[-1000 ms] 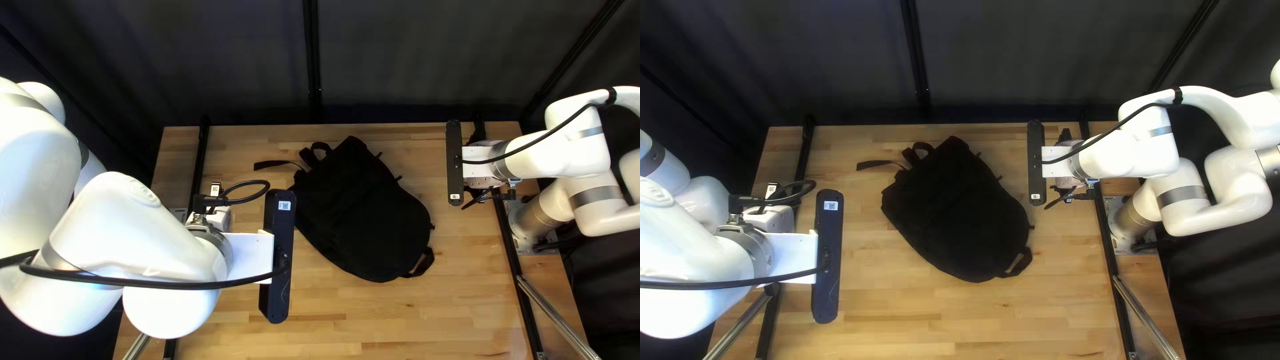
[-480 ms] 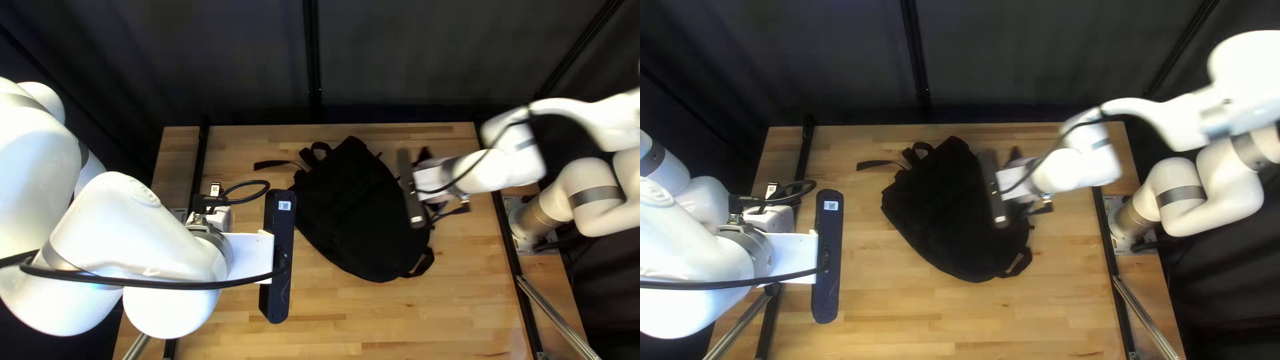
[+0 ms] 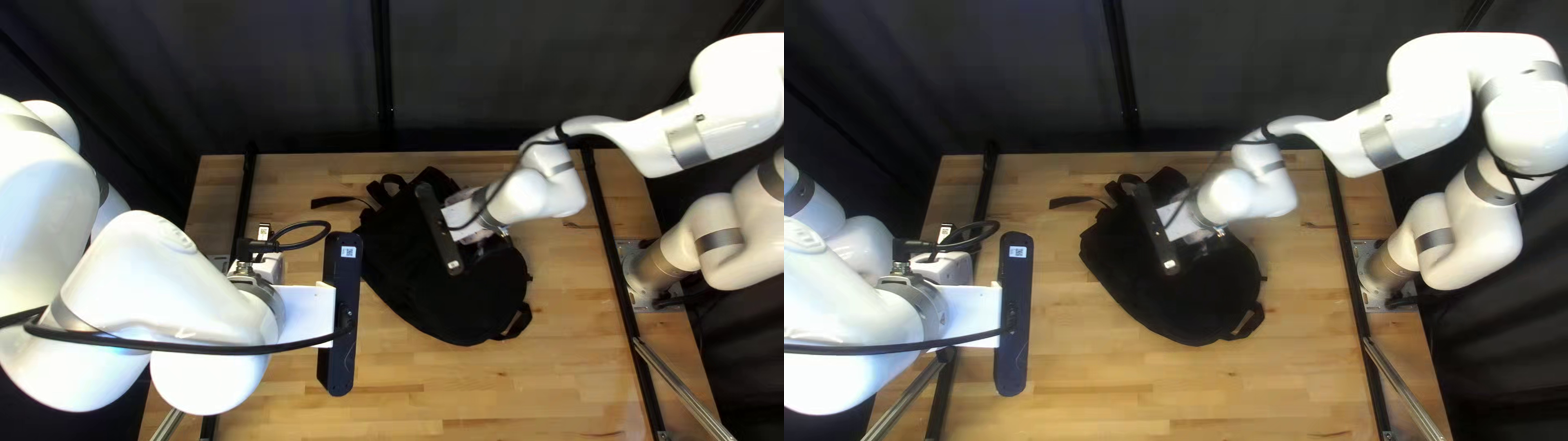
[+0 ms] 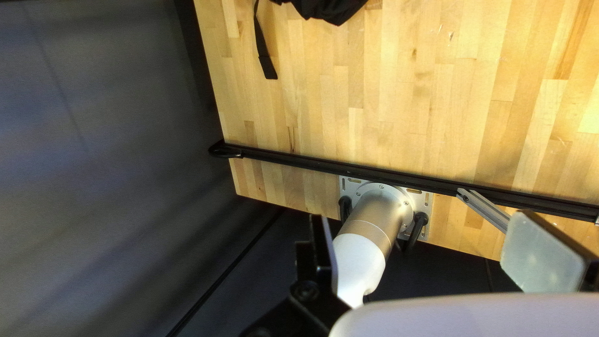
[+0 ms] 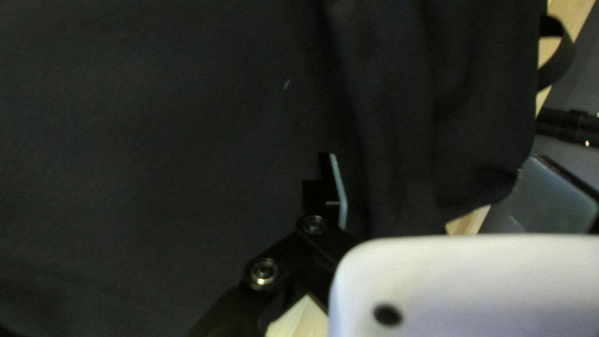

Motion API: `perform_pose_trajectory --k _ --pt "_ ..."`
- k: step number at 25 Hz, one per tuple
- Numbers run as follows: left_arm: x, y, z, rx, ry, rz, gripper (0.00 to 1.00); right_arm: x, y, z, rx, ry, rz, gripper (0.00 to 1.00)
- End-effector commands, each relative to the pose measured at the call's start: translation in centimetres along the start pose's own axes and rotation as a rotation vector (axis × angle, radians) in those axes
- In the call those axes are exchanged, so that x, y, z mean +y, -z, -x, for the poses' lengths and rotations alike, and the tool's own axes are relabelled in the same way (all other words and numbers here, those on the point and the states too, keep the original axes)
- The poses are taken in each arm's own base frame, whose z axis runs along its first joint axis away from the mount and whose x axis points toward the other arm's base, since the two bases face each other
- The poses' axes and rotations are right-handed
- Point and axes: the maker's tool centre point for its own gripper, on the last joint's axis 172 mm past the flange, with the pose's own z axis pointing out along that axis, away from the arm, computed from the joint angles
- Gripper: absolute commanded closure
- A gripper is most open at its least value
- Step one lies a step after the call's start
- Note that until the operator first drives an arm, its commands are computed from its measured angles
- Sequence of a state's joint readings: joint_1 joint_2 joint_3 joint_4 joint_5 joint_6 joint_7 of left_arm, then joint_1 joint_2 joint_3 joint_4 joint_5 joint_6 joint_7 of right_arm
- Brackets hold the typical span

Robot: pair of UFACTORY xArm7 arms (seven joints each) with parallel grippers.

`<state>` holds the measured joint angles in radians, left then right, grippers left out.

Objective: Remove a lunch box from a kids backpack

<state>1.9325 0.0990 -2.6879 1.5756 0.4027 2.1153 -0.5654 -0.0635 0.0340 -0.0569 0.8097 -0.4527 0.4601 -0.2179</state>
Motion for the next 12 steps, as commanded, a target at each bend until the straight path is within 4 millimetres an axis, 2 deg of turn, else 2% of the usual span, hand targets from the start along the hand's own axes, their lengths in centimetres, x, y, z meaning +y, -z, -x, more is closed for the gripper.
perform_pose_trajectory --k 1,2,3,4,5,12 --pt "0.00 0.00 0.00 0.000 0.000 0.000 0.00 0.10 -0.40 0.27 -0.011 -0.021 -0.046 0.85" --pt "0.00 0.00 0.00 0.000 0.000 0.000 0.00 0.11 -0.41 0.29 -0.012 -0.025 -0.052 0.63" --pt "0.00 0.00 0.00 0.000 0.000 0.000 0.00 0.09 -0.59 0.51 -0.017 -0.032 -0.067 0.56" --pt "0.00 0.00 0.00 0.000 0.000 0.000 0.00 0.11 -0.68 0.60 -0.019 -0.035 -0.073 0.71" --pt "0.00 0.00 0.00 0.000 0.000 0.000 0.00 0.16 -0.84 0.67 -0.026 -0.040 -0.084 1.00" --pt "0.00 0.00 0.00 0.000 0.000 0.000 0.00 0.37 -0.88 1.04 -0.067 -0.072 -0.112 1.00"
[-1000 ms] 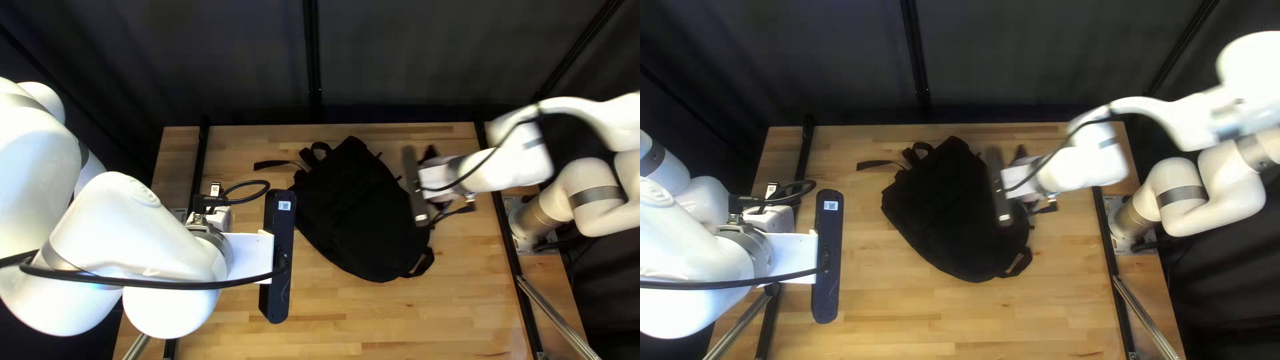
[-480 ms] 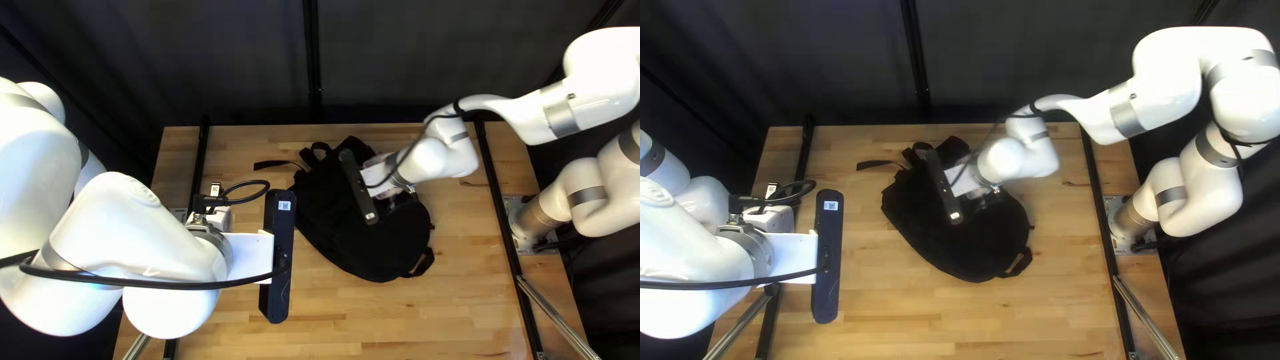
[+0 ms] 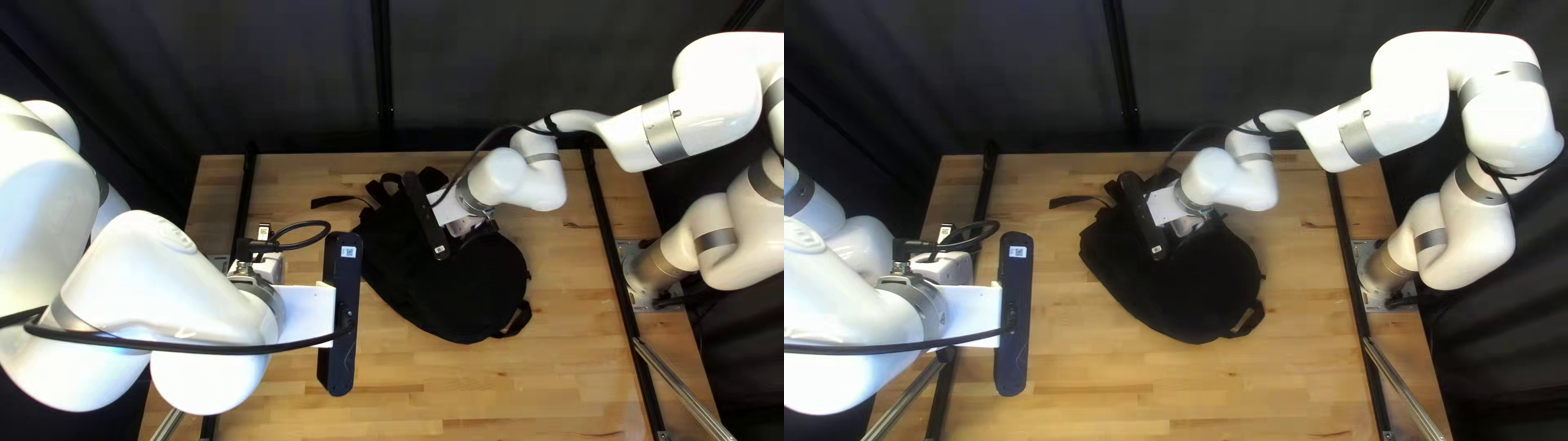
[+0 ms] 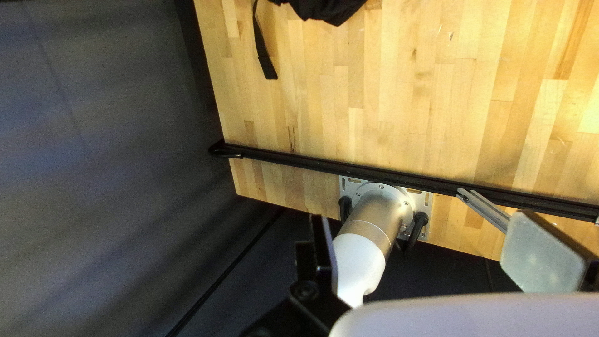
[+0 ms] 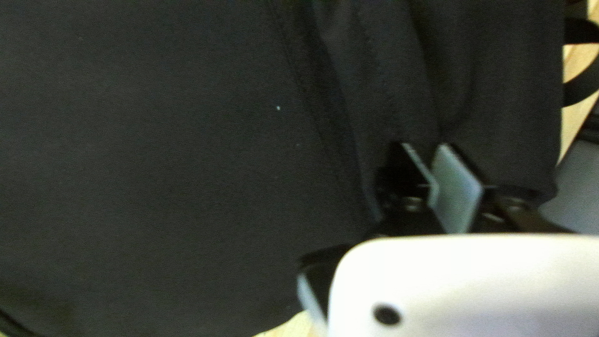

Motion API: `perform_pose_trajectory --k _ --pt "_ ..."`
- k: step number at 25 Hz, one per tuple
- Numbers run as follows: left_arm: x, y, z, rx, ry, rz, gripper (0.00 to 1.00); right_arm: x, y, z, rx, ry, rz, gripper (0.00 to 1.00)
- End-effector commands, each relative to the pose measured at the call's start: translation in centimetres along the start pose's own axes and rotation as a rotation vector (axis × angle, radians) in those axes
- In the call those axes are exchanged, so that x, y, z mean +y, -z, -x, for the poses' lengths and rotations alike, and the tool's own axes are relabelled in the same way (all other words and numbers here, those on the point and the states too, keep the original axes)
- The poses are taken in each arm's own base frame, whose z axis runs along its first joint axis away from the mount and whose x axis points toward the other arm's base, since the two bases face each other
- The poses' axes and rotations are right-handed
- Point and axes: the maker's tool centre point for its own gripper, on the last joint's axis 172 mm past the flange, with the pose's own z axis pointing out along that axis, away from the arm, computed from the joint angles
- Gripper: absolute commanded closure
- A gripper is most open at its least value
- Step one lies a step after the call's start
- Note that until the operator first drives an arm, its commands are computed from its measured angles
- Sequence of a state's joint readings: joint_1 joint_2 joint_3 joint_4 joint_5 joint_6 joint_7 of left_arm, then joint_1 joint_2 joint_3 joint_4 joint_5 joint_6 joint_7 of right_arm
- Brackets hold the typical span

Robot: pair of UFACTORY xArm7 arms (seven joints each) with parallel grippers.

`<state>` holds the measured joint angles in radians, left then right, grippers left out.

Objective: Remove a lunch box from a kids backpack

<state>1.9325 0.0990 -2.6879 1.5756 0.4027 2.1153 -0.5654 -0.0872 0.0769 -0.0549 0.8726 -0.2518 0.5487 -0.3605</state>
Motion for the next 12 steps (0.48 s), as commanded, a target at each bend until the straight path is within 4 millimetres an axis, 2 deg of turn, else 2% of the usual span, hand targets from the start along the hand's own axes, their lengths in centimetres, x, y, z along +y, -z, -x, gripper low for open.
perform_pose_trajectory --k 1,6,7,8,12 --pt "0.0 0.0 0.0 0.000 0.000 0.000 0.00 0.4 0.0 0.5 -0.023 -0.030 -0.016 1.00" --pt "0.0 0.0 0.0 0.000 0.000 0.000 0.00 0.9 0.5 1.3 -0.032 -0.107 -0.040 1.00" --pt "0.0 0.0 0.0 0.000 0.000 0.000 0.00 0.7 0.7 1.2 -0.029 -0.115 -0.044 0.14" --pt "0.0 0.0 0.0 0.000 0.000 0.000 0.00 0.5 1.0 1.3 -0.027 -0.127 -0.049 0.00" --pt "0.0 0.0 0.0 0.000 0.000 0.000 0.00 -0.1 1.8 0.8 -0.025 -0.142 -0.058 0.00"
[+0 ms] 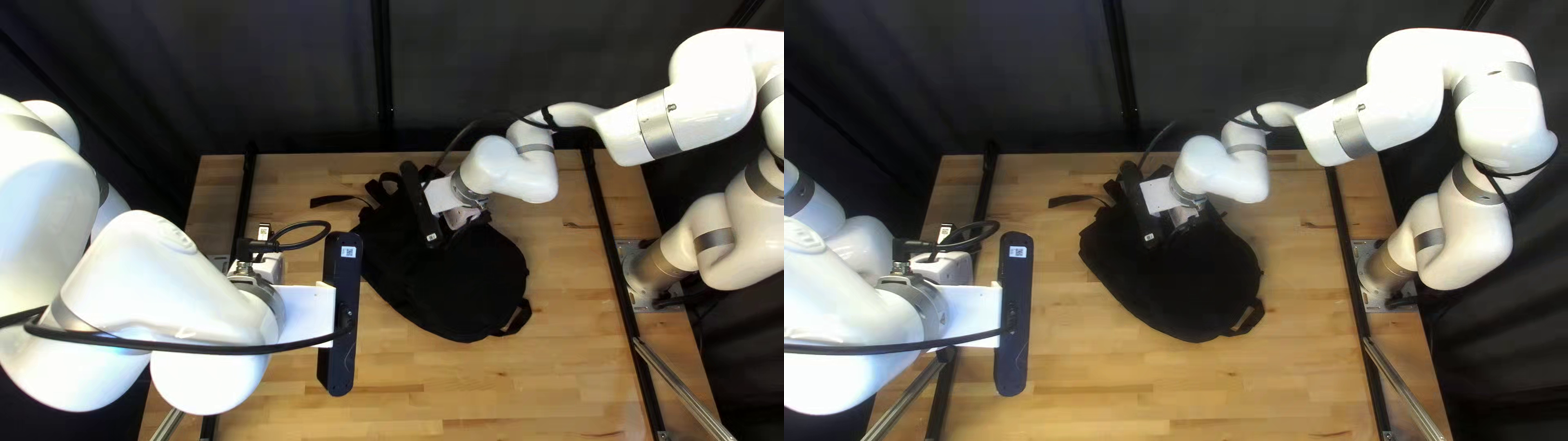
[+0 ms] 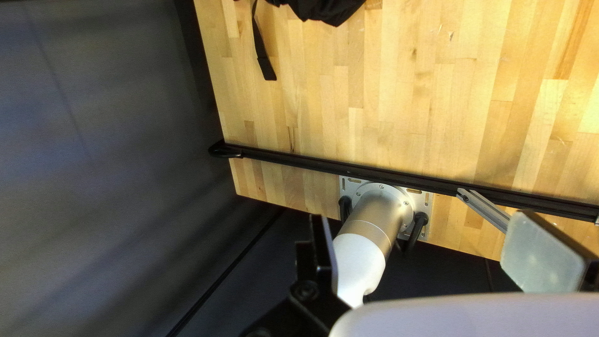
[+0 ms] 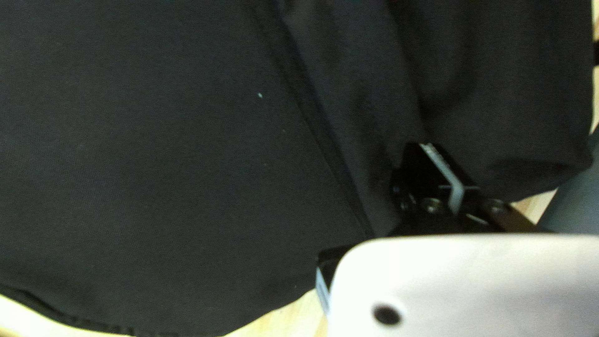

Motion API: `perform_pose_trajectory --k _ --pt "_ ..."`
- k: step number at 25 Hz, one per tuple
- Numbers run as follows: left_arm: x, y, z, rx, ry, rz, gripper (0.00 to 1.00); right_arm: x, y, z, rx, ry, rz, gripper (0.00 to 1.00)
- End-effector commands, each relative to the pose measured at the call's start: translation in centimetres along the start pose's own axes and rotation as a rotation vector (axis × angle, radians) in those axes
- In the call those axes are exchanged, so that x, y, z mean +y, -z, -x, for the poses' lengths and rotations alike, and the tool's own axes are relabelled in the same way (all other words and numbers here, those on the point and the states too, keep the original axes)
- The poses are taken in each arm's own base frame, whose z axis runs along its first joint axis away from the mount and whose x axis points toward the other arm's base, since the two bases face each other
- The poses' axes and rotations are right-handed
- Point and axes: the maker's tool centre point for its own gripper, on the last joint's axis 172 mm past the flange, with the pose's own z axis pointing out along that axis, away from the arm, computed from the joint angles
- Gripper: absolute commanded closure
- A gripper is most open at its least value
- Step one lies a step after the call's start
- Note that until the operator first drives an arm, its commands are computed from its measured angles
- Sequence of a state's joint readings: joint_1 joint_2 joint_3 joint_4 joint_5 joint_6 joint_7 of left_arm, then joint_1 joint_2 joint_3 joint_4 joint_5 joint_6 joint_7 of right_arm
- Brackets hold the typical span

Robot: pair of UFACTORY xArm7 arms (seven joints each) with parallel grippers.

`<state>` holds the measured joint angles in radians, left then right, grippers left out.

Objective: Remove a lunch box from a kids backpack

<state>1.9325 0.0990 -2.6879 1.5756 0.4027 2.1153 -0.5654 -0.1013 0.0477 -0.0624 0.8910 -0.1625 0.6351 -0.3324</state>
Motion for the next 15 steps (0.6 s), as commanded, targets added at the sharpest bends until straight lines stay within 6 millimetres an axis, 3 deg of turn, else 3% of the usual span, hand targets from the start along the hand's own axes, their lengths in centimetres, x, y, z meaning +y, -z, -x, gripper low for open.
perform_pose_trajectory --k 1,13,14,15 --pt "0.0 0.0 0.0 0.000 0.000 0.000 0.00 -0.8 0.7 -0.5 0.003 -0.015 -0.010 0.00" --pt "0.0 0.0 0.0 0.000 0.000 0.000 0.00 -0.9 -2.7 -2.4 0.002 -0.018 -0.045 0.00" --pt "0.0 0.0 0.0 0.000 0.000 0.000 0.00 -0.6 -2.8 -2.4 -0.002 -0.016 -0.044 1.00" --pt "0.0 0.0 0.0 0.000 0.000 0.000 0.00 -0.5 -2.9 -2.4 -0.004 -0.015 -0.043 1.00"
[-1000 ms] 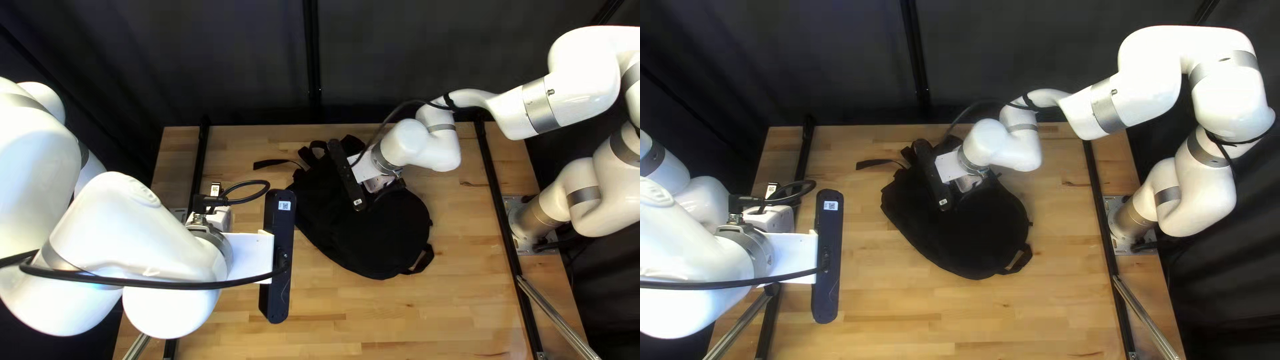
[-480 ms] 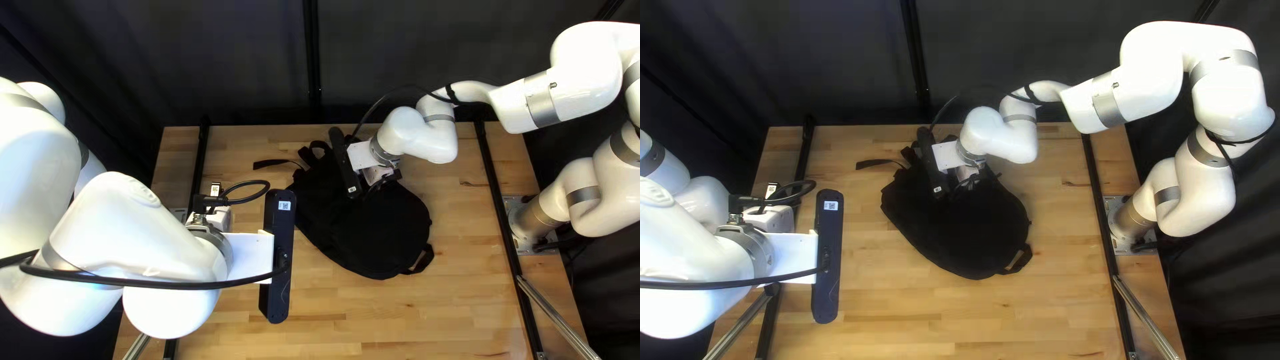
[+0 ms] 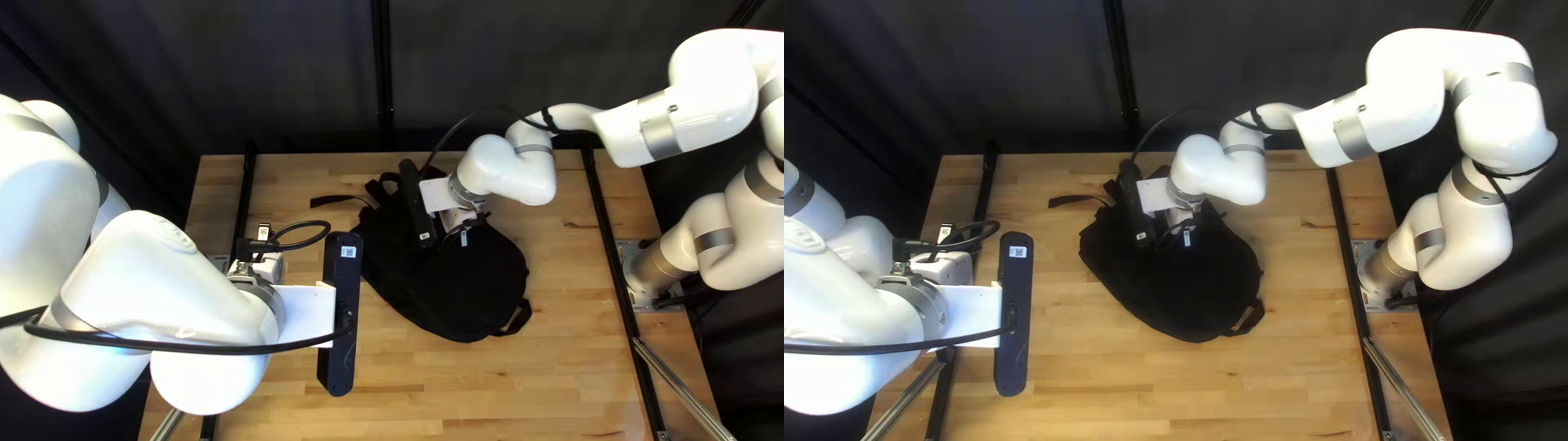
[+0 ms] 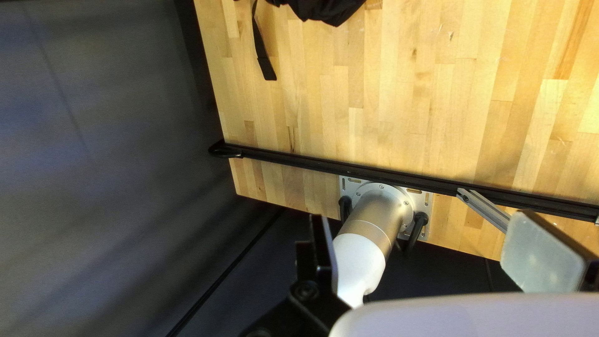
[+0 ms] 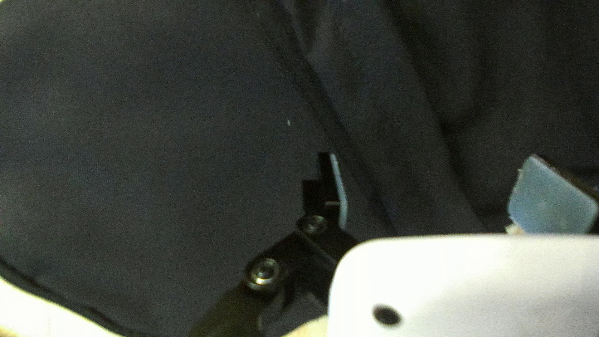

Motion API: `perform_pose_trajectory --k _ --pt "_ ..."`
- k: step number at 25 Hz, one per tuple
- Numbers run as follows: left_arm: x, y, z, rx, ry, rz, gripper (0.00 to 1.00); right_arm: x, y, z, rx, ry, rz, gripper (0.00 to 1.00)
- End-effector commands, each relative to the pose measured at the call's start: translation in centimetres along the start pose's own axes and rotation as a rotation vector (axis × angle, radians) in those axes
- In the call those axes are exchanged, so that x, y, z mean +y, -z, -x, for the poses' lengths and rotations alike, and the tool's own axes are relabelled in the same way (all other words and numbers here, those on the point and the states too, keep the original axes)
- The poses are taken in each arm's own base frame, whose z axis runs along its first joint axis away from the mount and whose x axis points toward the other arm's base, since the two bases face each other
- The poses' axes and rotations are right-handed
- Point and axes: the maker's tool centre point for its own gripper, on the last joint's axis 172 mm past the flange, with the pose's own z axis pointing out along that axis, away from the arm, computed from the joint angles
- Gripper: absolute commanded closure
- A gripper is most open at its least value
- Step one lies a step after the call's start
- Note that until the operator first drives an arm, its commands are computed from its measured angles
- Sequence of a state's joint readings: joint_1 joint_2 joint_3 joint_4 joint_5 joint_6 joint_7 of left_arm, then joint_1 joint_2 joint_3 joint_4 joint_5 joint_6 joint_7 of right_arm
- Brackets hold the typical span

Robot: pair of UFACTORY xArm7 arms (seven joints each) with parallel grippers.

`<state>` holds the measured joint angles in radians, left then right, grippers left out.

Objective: Remove a lunch box from a kids backpack

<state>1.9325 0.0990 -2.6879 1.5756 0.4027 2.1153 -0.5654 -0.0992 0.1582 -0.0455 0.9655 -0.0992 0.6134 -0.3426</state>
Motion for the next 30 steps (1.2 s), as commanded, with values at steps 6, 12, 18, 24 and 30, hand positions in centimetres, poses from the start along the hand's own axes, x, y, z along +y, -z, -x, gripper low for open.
perform_pose_trajectory --k 6,12,18,24,30 --pt "0.0 0.0 0.0 0.000 0.000 0.000 0.00 0.6 -0.3 -0.2 -0.022 0.010 0.002 1.00" --pt "0.0 0.0 0.0 0.000 0.000 0.000 0.00 1.5 1.2 1.2 -0.070 -0.055 0.004 1.00" --pt "0.0 0.0 0.0 0.000 0.000 0.000 0.00 3.8 2.4 3.6 -0.216 -0.320 -0.027 1.00" --pt "0.0 0.0 0.0 0.000 0.000 0.000 0.00 4.5 2.9 5.1 -0.260 -0.517 -0.057 1.00" --pt "0.0 0.0 0.0 0.000 0.000 0.000 0.00 4.5 2.9 5.1 -0.260 -0.517 -0.057 1.00"
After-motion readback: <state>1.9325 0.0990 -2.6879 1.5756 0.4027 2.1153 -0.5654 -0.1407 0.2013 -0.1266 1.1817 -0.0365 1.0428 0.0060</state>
